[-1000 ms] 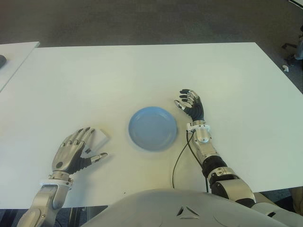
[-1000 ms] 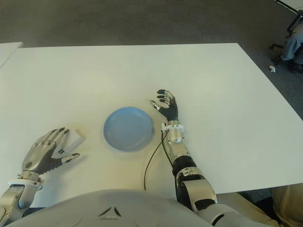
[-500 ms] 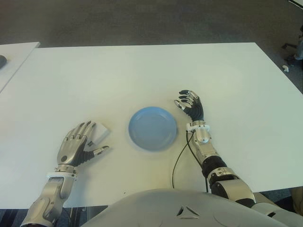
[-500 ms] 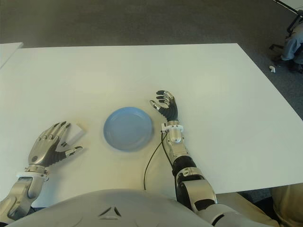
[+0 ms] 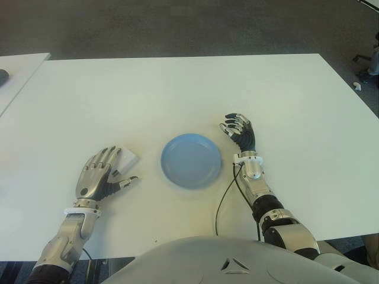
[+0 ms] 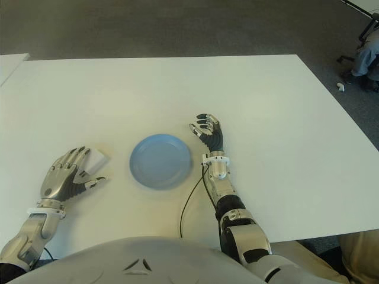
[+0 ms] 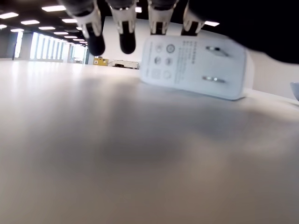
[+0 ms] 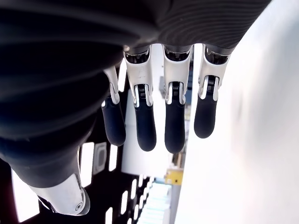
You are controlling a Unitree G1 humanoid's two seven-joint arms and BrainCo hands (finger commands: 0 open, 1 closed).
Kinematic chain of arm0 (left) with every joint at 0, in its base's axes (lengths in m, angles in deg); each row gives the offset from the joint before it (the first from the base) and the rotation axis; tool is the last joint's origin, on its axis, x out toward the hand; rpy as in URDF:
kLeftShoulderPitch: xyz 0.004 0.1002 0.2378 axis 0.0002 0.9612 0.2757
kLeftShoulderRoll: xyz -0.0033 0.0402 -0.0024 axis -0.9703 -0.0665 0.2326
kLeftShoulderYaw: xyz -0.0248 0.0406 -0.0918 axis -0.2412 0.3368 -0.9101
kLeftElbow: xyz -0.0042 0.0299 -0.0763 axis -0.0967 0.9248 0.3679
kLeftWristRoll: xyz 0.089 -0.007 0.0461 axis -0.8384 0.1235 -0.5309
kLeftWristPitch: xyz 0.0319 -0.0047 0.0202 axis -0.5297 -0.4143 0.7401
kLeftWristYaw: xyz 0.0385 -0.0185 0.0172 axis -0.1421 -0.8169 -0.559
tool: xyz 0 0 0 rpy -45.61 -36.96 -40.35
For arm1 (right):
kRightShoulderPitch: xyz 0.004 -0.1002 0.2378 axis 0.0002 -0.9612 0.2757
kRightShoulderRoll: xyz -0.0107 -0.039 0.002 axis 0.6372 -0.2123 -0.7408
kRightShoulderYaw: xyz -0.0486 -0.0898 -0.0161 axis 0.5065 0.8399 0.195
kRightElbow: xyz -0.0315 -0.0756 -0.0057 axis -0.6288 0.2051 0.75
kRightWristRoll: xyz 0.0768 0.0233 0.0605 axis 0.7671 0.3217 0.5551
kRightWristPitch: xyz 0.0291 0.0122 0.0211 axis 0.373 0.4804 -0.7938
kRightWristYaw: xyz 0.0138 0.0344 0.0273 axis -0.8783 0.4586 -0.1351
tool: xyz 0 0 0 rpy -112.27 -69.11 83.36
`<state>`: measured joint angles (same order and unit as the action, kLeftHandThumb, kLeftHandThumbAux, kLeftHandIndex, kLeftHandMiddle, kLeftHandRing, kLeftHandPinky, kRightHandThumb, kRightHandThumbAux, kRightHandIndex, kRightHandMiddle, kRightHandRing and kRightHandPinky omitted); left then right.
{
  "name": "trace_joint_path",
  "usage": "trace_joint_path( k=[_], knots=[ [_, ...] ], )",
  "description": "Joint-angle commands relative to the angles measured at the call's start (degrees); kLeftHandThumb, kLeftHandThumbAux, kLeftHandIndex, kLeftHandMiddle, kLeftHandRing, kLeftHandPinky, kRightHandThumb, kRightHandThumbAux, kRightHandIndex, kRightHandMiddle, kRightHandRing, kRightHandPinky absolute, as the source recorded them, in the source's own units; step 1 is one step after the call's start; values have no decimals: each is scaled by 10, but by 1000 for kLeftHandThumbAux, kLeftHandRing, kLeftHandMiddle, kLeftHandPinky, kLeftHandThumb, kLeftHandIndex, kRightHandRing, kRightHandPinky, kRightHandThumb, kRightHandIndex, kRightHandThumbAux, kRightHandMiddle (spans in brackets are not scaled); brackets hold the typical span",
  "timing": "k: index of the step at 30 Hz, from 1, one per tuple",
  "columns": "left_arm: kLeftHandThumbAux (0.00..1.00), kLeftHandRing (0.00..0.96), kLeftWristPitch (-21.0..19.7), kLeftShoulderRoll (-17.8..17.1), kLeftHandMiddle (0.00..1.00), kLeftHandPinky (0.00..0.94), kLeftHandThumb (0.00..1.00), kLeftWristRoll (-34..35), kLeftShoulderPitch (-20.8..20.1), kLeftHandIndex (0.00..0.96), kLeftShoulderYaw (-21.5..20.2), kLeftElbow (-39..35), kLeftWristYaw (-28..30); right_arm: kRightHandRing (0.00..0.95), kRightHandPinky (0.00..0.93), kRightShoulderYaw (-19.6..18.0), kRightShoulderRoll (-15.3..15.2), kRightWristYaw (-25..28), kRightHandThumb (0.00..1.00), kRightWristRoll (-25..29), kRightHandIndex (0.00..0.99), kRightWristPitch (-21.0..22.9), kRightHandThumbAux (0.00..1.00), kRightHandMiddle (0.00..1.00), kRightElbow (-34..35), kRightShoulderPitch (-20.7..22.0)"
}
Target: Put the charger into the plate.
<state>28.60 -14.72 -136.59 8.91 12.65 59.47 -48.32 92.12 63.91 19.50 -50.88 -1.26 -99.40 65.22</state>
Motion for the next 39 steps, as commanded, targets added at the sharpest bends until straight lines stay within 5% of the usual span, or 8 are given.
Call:
trace_joint_path(
  k=[1,20,39],
  knots=[
    [192,5,-3,1,27,0,135,-4,-2,0,30,51,11,368,355,16,3,-12,0,-27,346,-7,728,365,-77,-92],
    [202,72,18,9,72,97,164,9,-45,0,46,85,-37,361,325,15,1,-18,0,-18,347,-2,725,369,-86,-87],
    [176,4,21,11,17,31,202,-6,-37,0,40,44,-108,366,351,13,4,-16,0,-17,347,-9,722,365,-88,-86]
  ],
)
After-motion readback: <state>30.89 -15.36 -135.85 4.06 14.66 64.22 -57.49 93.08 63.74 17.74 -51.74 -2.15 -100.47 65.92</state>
